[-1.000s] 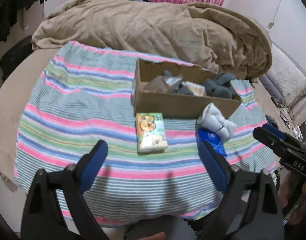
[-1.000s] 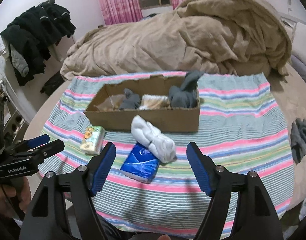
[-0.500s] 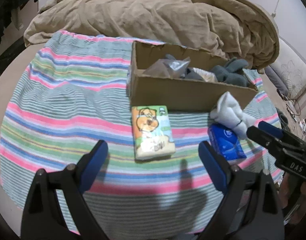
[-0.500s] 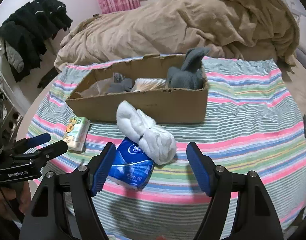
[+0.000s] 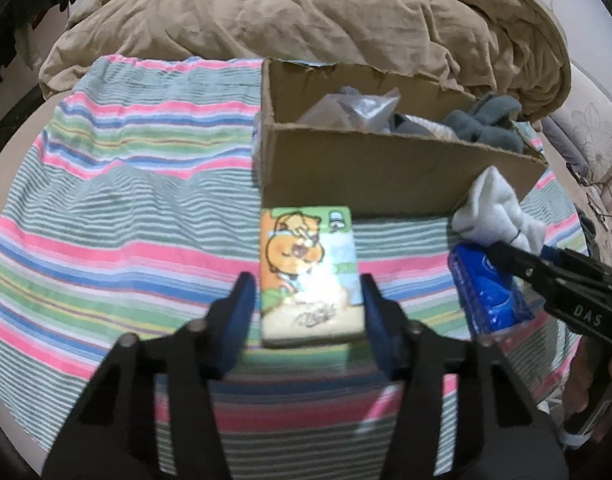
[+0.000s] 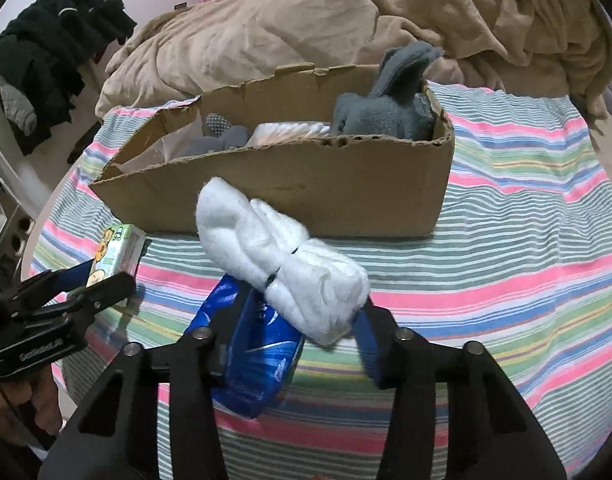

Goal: Organize objects
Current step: 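Grasp the cartoon tissue pack with the left tool while the right tool grasps the white socks, both into box, then move the right tool to the blue Vinda tissue pack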

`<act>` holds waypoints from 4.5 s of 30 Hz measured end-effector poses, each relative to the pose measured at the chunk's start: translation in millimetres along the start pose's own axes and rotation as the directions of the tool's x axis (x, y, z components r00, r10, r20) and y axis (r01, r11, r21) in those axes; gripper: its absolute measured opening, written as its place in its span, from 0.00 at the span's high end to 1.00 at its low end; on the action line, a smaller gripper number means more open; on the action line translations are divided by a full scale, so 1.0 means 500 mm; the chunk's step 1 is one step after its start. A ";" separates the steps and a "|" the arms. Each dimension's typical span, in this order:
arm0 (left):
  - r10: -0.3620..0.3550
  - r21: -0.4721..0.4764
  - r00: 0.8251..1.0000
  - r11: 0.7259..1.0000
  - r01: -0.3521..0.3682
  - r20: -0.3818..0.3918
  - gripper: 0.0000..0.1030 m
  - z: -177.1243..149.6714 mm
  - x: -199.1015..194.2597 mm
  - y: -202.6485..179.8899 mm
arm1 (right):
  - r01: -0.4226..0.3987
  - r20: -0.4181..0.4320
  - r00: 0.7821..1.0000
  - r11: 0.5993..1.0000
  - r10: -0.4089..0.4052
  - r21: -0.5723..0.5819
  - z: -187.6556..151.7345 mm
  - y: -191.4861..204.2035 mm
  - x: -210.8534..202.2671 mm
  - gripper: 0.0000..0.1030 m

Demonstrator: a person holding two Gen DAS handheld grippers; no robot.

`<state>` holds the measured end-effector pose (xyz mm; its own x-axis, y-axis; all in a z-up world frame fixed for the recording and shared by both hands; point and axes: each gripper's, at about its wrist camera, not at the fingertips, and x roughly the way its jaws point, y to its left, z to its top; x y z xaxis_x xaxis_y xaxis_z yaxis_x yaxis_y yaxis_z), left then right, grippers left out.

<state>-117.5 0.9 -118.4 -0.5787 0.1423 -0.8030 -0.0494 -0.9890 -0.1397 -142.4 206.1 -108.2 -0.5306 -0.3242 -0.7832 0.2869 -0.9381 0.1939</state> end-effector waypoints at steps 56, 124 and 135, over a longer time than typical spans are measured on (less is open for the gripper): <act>-0.075 0.100 0.983 0.993 0.059 0.170 0.55 0.230 -0.064 -0.014 | 0.054 0.168 0.985 0.992 -0.035 -0.110 0.196 0.030 -0.085 0.69; -0.041 -0.038 0.997 0.998 0.044 0.068 0.26 -0.020 -0.173 0.020 | 0.026 0.015 1.000 0.998 -0.025 -0.050 -0.016 0.105 -0.099 0.24; -0.027 -0.053 1.000 0.998 0.027 0.000 0.26 -0.043 -0.112 0.032 | 0.038 -0.110 0.993 0.999 -0.036 0.018 -0.037 0.073 0.000 0.24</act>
<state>-68.2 -22.1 -88.0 -0.5772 0.1693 -0.7989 -0.0223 -0.9812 -0.1918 -117.1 174.1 -111.9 -0.4494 -0.2749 -0.8500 0.2524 -0.9518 0.1744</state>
